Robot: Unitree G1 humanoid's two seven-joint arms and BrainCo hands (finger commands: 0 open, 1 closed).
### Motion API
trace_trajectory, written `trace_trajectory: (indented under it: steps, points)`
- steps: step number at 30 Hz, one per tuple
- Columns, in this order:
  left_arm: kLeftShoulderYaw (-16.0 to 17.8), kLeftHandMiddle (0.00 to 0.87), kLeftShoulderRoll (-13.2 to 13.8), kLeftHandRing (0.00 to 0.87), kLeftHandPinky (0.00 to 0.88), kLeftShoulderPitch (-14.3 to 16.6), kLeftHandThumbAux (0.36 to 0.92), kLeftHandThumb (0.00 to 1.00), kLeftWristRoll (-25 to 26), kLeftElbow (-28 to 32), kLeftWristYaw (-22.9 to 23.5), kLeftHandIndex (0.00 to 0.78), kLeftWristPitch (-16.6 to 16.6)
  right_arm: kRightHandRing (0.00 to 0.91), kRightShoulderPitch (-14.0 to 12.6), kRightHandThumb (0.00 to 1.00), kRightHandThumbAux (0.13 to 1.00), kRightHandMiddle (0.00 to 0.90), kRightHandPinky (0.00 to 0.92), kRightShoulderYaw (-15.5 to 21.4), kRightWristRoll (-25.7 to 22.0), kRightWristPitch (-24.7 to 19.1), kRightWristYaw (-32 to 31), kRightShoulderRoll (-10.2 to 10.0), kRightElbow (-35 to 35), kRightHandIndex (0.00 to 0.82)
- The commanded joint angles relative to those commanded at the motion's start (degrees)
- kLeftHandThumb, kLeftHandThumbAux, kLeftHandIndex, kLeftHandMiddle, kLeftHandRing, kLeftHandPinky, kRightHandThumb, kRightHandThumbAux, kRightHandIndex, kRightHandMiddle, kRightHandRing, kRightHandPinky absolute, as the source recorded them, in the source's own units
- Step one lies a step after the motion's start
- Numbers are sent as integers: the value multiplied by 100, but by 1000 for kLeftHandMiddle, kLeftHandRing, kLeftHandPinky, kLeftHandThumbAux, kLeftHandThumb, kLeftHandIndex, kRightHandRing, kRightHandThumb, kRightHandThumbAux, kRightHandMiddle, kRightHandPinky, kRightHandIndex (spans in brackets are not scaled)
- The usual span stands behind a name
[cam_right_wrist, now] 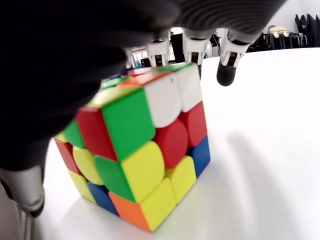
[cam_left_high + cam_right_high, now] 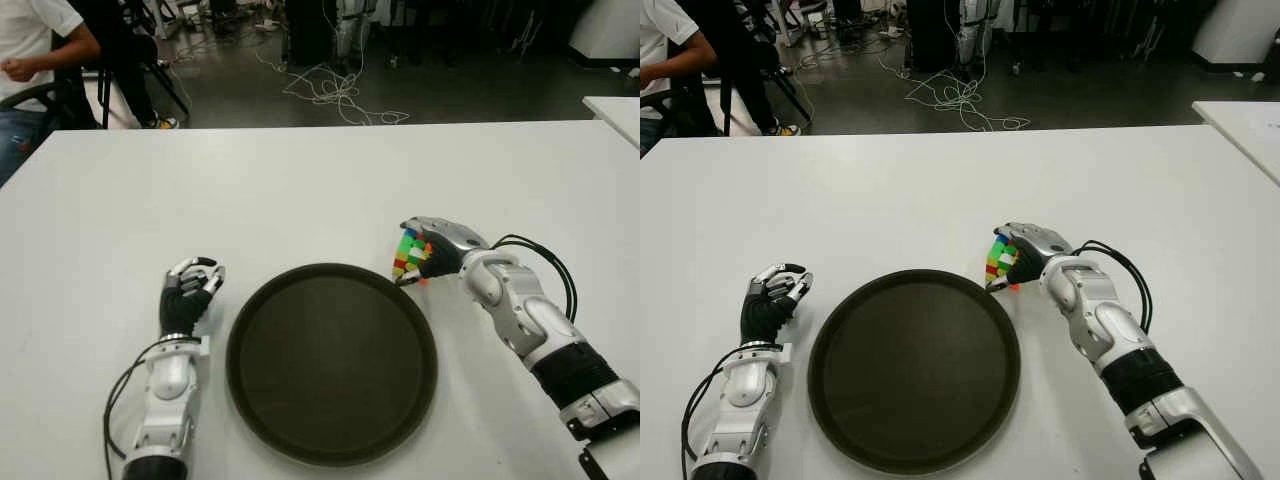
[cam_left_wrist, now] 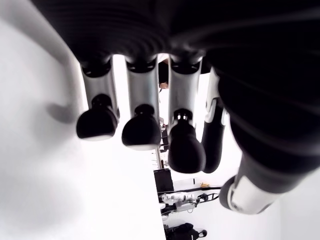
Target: Pick up the Rubik's Cube and put it in the plate
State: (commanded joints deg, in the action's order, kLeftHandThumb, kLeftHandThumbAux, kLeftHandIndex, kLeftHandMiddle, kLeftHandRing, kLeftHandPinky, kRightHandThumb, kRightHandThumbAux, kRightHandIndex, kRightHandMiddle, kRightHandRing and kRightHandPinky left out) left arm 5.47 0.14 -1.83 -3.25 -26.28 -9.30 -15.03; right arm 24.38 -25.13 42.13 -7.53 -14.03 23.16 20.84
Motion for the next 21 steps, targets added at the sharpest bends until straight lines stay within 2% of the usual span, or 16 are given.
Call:
trace_trajectory:
  steps: [21]
  points:
    - [5,807,-15,828,809,-6,707,704,-35,70,-79,443,164,0,-18,0,619,0,0,-17,1,-76,-24,-28,-25,0]
